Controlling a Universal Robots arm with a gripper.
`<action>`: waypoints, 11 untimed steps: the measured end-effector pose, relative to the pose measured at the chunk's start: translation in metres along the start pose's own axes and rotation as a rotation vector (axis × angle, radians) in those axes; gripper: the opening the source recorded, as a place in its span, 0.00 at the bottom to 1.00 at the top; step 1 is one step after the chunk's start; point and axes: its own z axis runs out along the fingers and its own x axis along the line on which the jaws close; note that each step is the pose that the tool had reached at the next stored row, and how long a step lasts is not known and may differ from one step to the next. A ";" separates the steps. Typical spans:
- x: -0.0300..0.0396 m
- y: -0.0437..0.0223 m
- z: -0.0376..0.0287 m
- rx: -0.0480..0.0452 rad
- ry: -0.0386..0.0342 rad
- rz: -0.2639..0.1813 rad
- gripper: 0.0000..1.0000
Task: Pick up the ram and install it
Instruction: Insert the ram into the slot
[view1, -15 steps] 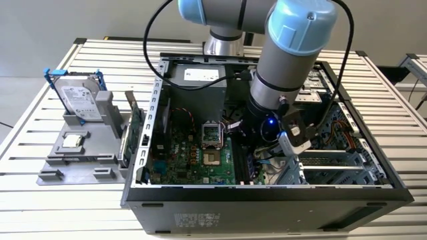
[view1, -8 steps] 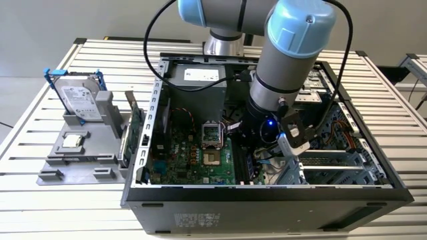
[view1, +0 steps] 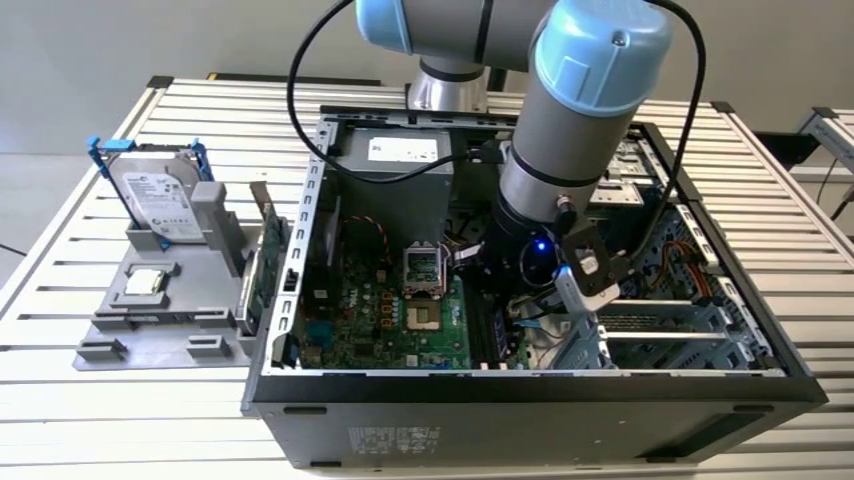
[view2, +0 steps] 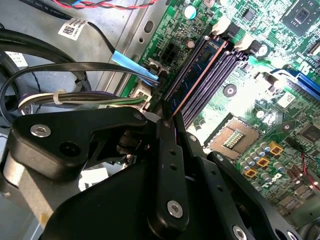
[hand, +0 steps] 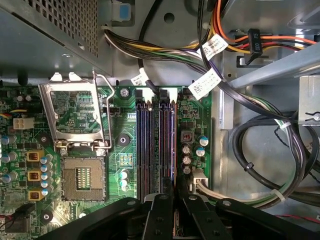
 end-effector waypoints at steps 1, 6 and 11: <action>0.0000 0.0000 0.0000 -0.0002 0.0001 0.000 0.00; 0.0000 0.0001 0.0001 -0.0005 -0.0001 0.000 0.00; 0.0000 0.0001 0.0002 -0.0005 -0.0001 0.000 0.00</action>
